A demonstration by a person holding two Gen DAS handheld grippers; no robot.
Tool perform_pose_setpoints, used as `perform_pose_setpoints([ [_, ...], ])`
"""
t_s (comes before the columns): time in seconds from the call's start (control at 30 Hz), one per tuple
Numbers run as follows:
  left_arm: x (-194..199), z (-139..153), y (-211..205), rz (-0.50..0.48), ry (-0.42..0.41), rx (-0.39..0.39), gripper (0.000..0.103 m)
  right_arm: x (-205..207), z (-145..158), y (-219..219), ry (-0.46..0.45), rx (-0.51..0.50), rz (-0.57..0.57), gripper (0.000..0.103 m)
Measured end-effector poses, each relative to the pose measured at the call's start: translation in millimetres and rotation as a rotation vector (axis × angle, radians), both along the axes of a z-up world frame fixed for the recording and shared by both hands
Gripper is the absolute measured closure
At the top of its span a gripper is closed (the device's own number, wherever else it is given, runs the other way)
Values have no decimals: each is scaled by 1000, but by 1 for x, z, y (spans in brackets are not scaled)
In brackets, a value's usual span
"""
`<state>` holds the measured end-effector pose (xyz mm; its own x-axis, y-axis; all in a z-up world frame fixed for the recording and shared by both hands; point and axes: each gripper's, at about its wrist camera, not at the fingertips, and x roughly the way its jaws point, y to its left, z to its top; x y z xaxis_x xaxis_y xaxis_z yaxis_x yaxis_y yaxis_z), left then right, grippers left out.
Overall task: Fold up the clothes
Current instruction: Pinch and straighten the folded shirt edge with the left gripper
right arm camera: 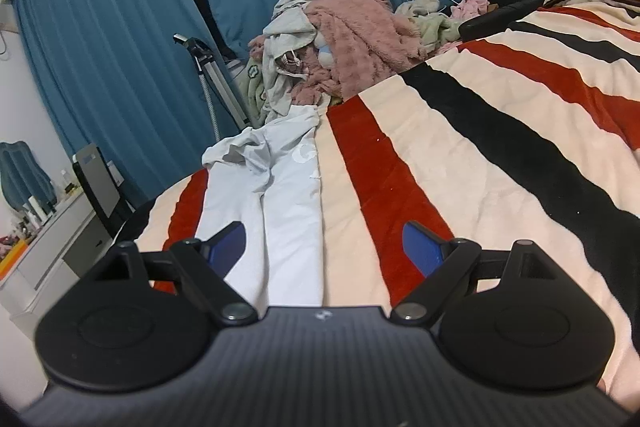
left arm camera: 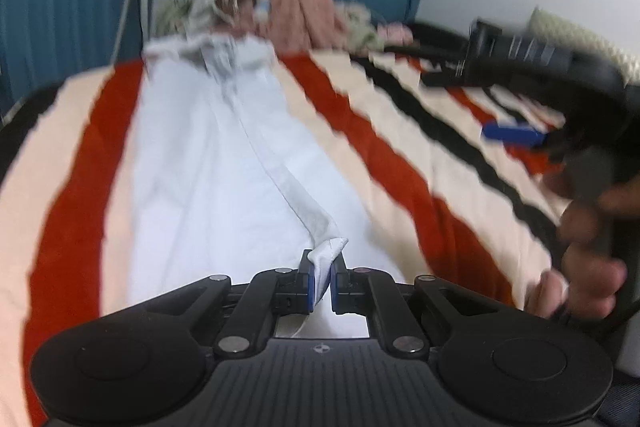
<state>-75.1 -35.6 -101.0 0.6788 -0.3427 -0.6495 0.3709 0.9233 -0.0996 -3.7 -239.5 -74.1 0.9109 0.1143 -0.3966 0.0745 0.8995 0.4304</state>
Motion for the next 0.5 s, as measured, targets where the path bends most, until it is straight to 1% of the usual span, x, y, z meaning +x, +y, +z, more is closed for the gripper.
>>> perform_pose_setpoints([
  [0.03, 1, -3, 0, 0, 10, 1, 94, 0, 0, 0, -2, -1, -1, 16],
  [0.07, 1, -4, 1, 1, 15, -2, 91, 0, 1, -1, -3, -3, -1, 16],
  [0.13, 5, -2, 8, 12, 15, -26, 78, 1, 0, 0, 0, -4, 4, 16],
  [0.2, 7, 2, 18, 20, 22, -75, 59, 2, -1, 0, 7, 0, 10, 16],
  [0.27, 11, 5, 34, 30, 32, -124, 50, 2, -2, 0, 12, 1, 14, 16],
  [0.37, 16, 12, 56, 75, 56, -199, 41, 5, -5, -1, 31, 16, 22, 16],
  [0.43, 25, 15, 75, 142, 69, -233, 40, 10, -10, -4, 69, 60, 41, 16],
  [0.5, 35, 15, 93, 207, 84, -259, 41, 16, -19, -7, 114, 126, 64, 16],
])
